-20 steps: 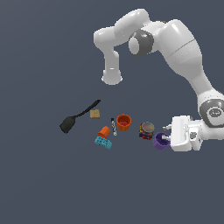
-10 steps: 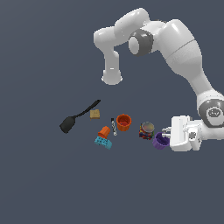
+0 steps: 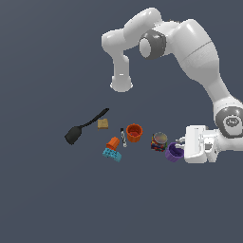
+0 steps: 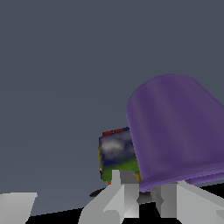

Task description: Pick up a designated object from a clutter of objects.

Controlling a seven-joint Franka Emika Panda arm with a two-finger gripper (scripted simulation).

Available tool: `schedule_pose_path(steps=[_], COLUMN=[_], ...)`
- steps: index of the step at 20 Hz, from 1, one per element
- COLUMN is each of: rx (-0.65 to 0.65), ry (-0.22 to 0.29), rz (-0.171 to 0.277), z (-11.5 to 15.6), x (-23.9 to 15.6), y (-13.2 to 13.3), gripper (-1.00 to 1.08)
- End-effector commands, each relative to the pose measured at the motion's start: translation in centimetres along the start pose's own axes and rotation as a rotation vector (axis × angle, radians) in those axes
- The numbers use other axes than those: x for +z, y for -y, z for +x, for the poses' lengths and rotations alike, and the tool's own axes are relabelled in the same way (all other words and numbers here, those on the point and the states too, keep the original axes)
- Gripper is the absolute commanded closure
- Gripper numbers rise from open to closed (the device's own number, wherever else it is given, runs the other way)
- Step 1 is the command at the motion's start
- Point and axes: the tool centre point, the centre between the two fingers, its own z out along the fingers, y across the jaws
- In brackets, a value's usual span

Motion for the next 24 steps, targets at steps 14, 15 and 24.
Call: schedule_pose_path(steps=[14,15,24], rx=[0.001,0.001,0.0], ry=[-0.002,-0.002,-0.002], rz=[0.0,0.0,0.001], z=[-7.2,-8.1,-17.0], x=[-1.1,-1.3,-2.6], y=[-1.1,-1.2,-2.6], gripper=[1.08,1.08,1.08])
